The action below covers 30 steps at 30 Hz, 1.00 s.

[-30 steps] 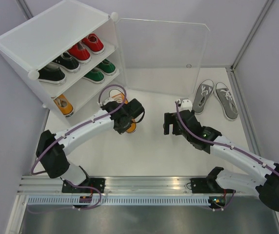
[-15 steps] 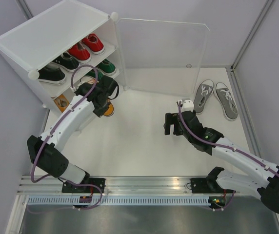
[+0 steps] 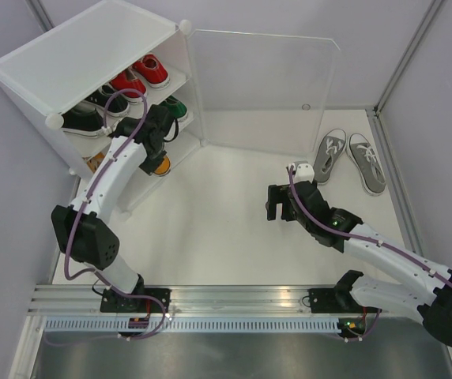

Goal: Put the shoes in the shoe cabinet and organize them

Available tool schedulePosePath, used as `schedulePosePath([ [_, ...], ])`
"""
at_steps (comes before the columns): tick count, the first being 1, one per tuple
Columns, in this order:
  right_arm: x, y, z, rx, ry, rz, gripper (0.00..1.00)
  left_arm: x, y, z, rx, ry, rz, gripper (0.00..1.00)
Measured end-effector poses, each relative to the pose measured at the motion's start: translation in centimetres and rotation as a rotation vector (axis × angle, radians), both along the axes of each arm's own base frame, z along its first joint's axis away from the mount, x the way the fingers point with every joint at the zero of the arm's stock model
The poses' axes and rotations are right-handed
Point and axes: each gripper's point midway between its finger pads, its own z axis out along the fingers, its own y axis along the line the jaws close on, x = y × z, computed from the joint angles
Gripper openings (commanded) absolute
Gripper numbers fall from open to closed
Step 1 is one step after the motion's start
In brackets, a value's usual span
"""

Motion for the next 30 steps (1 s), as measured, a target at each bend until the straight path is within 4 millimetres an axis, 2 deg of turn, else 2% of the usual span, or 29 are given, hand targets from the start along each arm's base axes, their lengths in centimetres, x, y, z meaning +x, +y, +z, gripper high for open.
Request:
schedulePosePath([
  [12,0.0,0.2,-0.1,0.008,-0.001,0.011,0.98,0.5,4.3,0.5,0.091,-0.017,0.106,0.11],
  [20,-0.1,0.4,-0.7,0.005,0.008,0.018,0.98,1.0,6.1,1.3,0.162,-0.055,0.148,0.13],
  [21,-0.1,0.4,-0.9,0.004,0.012,0.019,0.98,1.0,6.3,1.3,0.169,-0.059,0.151,0.15],
  [22,-0.1,0.4,-1.0,0.002,0.016,0.021,0.98,1.0,6.4,1.4,0.177,-0.061,0.154,0.27],
  [25,-0.2,0.5,-1.2,0.001,0.023,0.026,0.98,1.0,6.6,1.5,0.184,-0.066,0.159,0.43],
  [28,-0.2,0.6,-1.3,0.000,0.026,0.030,0.98,0.8,6.6,1.7,0.180,-0.072,0.160,0.53],
  [30,-0.2,0.6,-1.3,0.000,0.028,0.031,0.98,0.7,6.6,1.8,0.170,-0.077,0.161,0.56],
])
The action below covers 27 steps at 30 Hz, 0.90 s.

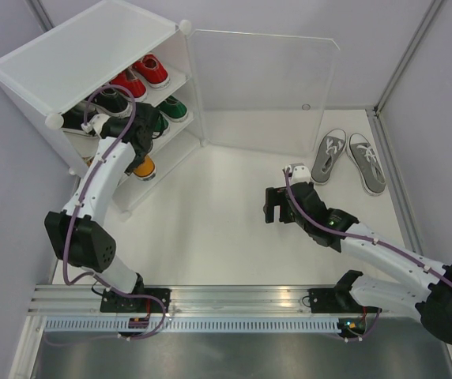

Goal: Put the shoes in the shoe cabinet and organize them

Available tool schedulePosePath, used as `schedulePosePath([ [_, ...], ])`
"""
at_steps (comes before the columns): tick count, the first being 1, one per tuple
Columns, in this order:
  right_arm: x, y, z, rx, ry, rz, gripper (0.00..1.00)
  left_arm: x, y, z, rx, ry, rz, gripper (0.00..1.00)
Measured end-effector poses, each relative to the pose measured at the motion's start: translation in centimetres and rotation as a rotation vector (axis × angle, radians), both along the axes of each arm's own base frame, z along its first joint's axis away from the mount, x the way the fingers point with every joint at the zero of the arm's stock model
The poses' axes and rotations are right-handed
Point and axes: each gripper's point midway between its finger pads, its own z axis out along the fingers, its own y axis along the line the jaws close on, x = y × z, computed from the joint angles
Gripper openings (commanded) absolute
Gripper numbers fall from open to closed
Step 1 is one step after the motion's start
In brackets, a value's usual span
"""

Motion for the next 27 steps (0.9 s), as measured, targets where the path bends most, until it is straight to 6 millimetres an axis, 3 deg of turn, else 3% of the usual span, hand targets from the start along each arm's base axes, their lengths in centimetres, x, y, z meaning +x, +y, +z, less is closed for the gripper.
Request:
schedulePosePath([
  [7,-0.1,0.4,-0.4,0.002,0.015,0.019,0.98,-0.4,-0.5,0.9,-0.040,-0.044,-0.015,0.81],
  [12,-0.2,0.5,-0.5,0.001,0.020,0.024,0.98,-1.1,-3.4,2.9,-0.063,-0.115,-0.108,1.00],
  [15,-0.2,0.6,-0.7,-0.003,0.026,0.030,0.98,-1.7,-5.3,3.5,-0.067,-0.138,-0.168,1.00],
  [18,-0.3,0.7,-0.7,-0.001,0.028,0.039,0.98,-2.5,-6.3,2.5,-0.055,-0.117,-0.206,1.00],
  [27,-0.4,0.8,-0.7,0.003,0.032,0.046,0.98,-2.6,-5.4,-2.6,0.052,0.018,-0.182,0.99],
])
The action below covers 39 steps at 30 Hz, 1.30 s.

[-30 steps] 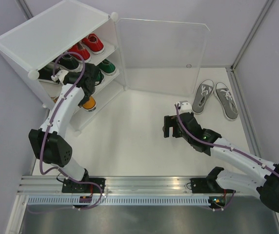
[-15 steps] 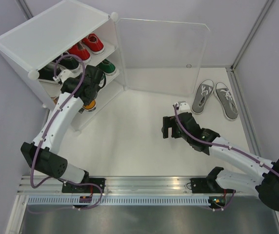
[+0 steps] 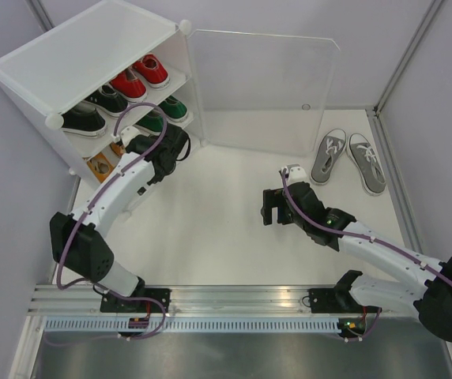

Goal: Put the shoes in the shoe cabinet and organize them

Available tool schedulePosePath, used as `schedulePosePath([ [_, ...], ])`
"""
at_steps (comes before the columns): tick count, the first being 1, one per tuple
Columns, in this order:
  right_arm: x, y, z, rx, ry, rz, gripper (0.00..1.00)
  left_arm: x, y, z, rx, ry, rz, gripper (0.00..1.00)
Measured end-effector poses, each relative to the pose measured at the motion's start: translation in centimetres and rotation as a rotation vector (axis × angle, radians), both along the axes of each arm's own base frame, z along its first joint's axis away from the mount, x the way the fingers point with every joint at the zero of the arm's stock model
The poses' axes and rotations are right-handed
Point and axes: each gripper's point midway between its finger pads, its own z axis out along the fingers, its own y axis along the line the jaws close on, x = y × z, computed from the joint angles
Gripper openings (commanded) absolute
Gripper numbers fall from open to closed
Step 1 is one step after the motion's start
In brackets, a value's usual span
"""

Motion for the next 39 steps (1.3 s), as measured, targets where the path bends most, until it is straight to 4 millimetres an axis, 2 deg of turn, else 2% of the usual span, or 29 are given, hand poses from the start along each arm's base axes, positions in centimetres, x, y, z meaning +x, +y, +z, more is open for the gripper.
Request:
schedulePosePath([
  [5,0.0,0.0,0.0,0.000,0.000,0.000,0.98,0.9,0.3,-1.2,0.034,0.020,0.015,0.91],
  [11,0.0,0.0,0.0,0.001,0.000,0.000,0.98,2.2,0.9,-2.9,0.051,0.048,0.047,0.71],
  [12,0.0,0.0,0.0,0.000,0.000,0.000,0.98,2.3,0.9,-3.0,0.050,0.050,0.050,0.58],
  [13,0.0,0.0,0.0,0.001,0.000,0.000,0.98,2.3,0.9,-3.0,0.048,0.048,0.053,0.50],
  [14,0.0,0.0,0.0,0.001,0.000,0.001,0.98,2.4,0.9,-2.9,0.047,0.045,0.052,0.36],
  [17,-0.1,0.2,0.0,0.006,0.002,0.007,0.98,2.6,1.1,-2.7,0.047,0.032,0.063,0.17],
  [22,-0.1,0.3,0.1,0.013,0.002,0.015,0.98,2.8,1.6,-2.5,0.050,0.008,0.095,0.11],
  [30,-0.1,0.3,0.1,0.011,0.002,0.016,0.98,3.1,2.1,-1.9,0.060,-0.013,0.113,0.11],
  [35,-0.1,0.3,-0.1,0.005,0.006,0.017,0.98,4.7,4.2,-0.7,0.070,-0.062,0.175,0.12],
  [39,-0.1,0.3,-0.2,0.002,0.007,0.019,0.98,5.1,4.7,-0.5,0.089,-0.061,0.162,0.12],
])
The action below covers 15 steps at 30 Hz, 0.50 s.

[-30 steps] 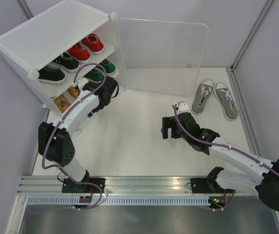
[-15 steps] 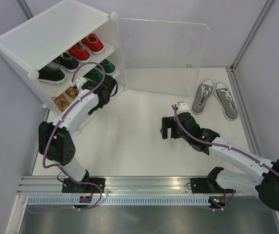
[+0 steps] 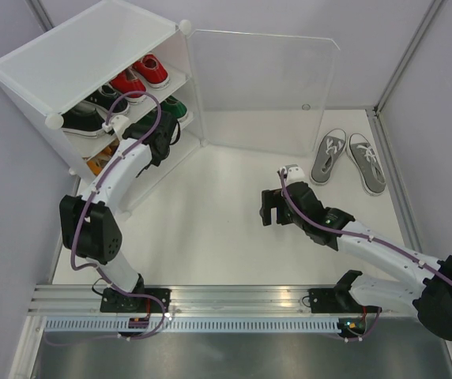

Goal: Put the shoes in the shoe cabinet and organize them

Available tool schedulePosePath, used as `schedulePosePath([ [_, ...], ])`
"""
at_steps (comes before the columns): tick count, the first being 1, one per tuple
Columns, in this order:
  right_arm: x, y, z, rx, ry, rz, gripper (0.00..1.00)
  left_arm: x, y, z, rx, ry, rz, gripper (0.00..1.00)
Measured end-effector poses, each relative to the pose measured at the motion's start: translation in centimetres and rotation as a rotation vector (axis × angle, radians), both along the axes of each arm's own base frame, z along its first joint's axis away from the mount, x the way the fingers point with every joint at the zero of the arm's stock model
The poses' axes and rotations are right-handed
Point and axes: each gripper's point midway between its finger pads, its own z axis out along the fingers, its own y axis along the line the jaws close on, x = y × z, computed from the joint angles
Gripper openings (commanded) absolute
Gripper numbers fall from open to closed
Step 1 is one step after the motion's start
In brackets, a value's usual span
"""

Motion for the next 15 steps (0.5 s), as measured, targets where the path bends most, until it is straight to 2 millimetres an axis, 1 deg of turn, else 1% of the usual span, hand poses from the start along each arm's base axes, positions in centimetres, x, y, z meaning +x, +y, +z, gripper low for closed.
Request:
schedulePosePath([
  [4,0.0,0.0,-0.3,-0.005,0.008,0.001,0.97,0.8,0.3,0.1,0.026,0.006,-0.036,0.14],
  [8,0.0,0.1,-0.4,-0.007,0.011,0.003,0.97,1.2,0.8,-0.4,0.037,0.016,-0.055,0.22],
  [13,0.0,0.4,-0.5,-0.002,0.015,0.012,0.97,1.5,1.1,-1.1,0.055,0.037,-0.076,0.25],
  [15,0.0,0.5,-0.6,0.000,0.018,0.016,0.98,1.7,1.1,-1.2,0.059,0.032,-0.080,0.32],
])
